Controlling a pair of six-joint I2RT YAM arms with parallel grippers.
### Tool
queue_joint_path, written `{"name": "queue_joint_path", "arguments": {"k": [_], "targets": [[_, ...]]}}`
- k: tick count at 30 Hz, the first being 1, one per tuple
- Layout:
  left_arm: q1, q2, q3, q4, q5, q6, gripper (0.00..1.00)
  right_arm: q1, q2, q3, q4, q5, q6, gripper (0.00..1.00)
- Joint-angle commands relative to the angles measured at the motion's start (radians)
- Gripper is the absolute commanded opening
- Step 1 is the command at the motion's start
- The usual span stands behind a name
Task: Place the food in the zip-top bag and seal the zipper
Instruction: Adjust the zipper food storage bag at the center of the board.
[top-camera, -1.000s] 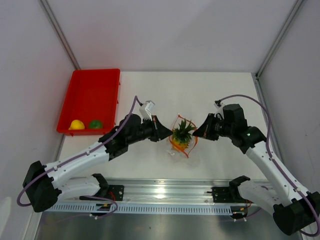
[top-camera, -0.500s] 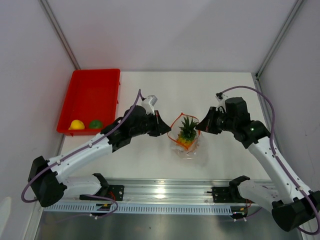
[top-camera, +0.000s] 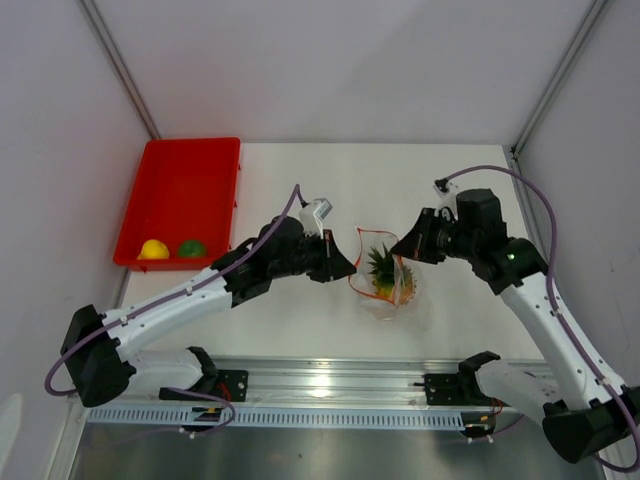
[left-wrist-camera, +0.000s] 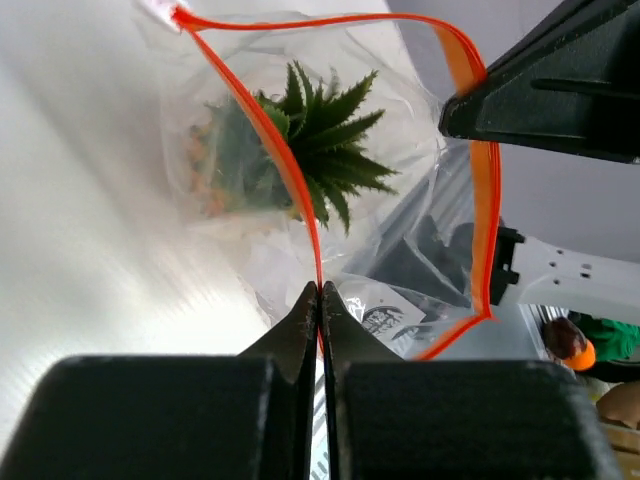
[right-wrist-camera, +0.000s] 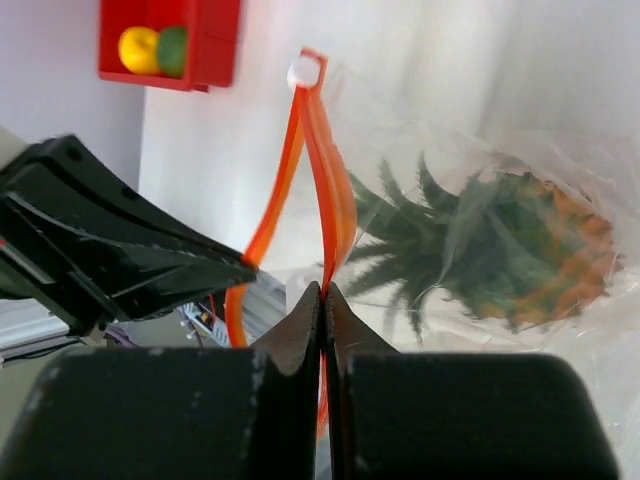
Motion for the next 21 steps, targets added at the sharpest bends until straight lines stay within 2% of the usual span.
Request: {"name": "queue_joint_path", "arguments": {"k": [1,2,3,4,5,7,10,12,13,14,16,19,21], "targets": [[-0.002,-0.027,0.032,0.027,-0.014,0.021,0.01,-0.007,-0.111,0.054,0.046,-0.008,-0.001,0.00],[0.033,0.042,0.091,-0.052,0.036,0.020,0.01,-0.009,-0.061,0.047,0.040,-0.027,-0.028,0.00],[0.047,0.043,0.099,-0.061,0.075,0.017,0.01,-0.012,-0.025,0.048,0.014,-0.022,-0.028,0.00],[0.047,0.038,0.096,-0.035,0.098,0.008,0.00,-0.016,0.007,0.060,-0.027,-0.018,-0.050,0.00],[0.024,0.009,0.071,0.056,0.102,-0.005,0.01,-0.016,0.027,0.079,-0.061,-0.050,-0.059,0.00],[-0.014,-0.067,0.056,0.083,0.034,-0.005,0.01,-0.012,-0.049,0.094,-0.037,-0.059,-0.024,0.00],[-0.019,-0.056,0.064,0.036,0.024,0.017,0.01,-0.010,-0.134,0.102,0.022,-0.001,-0.018,0.00],[0.028,0.029,0.075,-0.043,0.059,0.014,0.01,-0.021,-0.087,0.100,-0.021,-0.004,-0.053,0.00],[0.041,0.041,0.054,-0.033,0.113,0.011,0.00,-0.024,-0.016,0.110,-0.059,0.001,-0.080,0.00],[0.038,0.014,0.037,-0.004,0.119,-0.008,0.01,-0.024,0.009,0.126,-0.131,0.002,-0.091,0.00],[0.013,-0.072,-0.047,0.085,0.074,-0.011,0.01,-0.023,-0.035,0.146,-0.106,-0.038,-0.081,0.00],[0.033,-0.069,-0.033,-0.019,0.035,0.029,0.00,-0.024,-0.117,0.142,-0.040,-0.004,-0.058,0.00],[0.045,-0.026,0.013,-0.102,0.035,0.082,0.01,-0.026,-0.064,0.149,-0.076,-0.001,-0.087,0.00]]}}
